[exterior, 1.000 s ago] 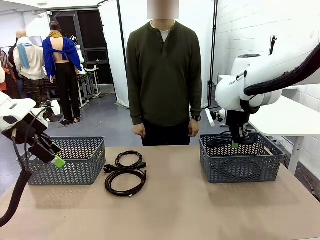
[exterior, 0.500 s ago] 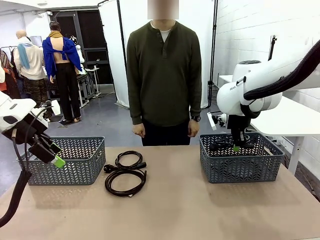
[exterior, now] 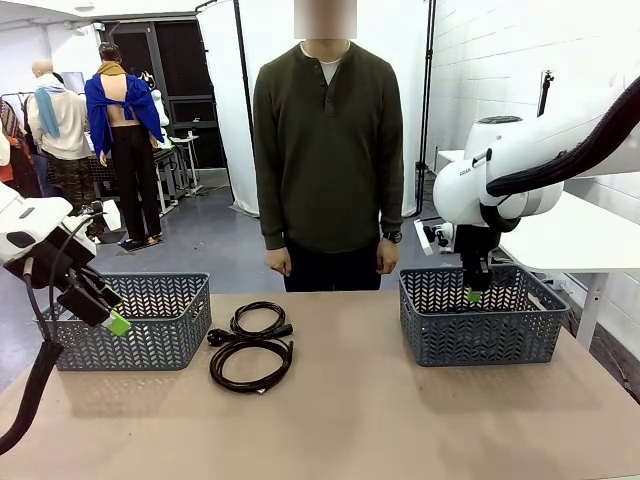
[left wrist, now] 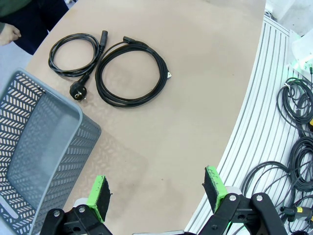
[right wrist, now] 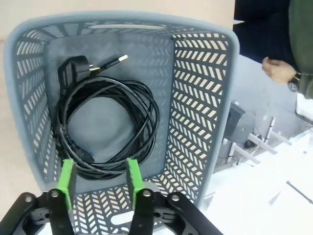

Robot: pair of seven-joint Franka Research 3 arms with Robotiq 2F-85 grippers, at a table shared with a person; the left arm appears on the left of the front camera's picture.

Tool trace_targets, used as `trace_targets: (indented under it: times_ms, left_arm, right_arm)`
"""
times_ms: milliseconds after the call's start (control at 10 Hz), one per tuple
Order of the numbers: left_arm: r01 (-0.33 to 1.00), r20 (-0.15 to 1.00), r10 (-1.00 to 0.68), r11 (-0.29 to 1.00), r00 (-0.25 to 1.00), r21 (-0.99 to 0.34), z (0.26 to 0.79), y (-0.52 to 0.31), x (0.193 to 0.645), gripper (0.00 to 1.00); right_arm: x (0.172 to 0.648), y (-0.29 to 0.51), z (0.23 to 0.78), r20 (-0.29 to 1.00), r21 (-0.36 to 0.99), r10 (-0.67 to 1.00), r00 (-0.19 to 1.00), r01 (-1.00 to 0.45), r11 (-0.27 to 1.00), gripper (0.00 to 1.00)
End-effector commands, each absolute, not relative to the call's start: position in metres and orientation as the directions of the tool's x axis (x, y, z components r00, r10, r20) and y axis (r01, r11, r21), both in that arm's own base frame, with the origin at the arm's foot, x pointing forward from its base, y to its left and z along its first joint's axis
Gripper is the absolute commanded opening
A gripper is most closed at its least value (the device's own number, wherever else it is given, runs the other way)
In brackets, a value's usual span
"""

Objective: Organize the cables according to human instructions.
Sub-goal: Pick up a bundle of cables and place it in the basket indicated by the human.

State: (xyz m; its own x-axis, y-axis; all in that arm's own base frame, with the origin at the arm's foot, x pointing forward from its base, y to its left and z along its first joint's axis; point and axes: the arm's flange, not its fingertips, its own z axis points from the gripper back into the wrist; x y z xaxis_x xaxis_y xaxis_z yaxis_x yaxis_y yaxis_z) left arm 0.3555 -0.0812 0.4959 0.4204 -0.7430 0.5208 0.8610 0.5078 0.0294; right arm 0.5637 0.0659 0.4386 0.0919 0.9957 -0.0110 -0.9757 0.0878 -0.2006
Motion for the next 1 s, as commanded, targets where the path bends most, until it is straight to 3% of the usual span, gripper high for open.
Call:
trace_targets:
  times_ms: [0, 900]
  left_arm:
    - [0.866, 0.531, -0.738, 0.499, 0.417, 0.013, 0.496, -0.080, 0.356, 1.00]
    - [0.866, 0.531, -0.738, 0.499, 0.417, 0.013, 0.496, -0.080, 0.356, 1.00]
  right_arm:
    - [0.564, 0.065, 0.445, -0.001, -0.199, 0.996, 0.090, -0.976, 0.088, 1.00]
    - [0.561, 0.070, 0.450, -0.016, -0.189, 0.996, 0.087, -0.979, 0.082, 1.00]
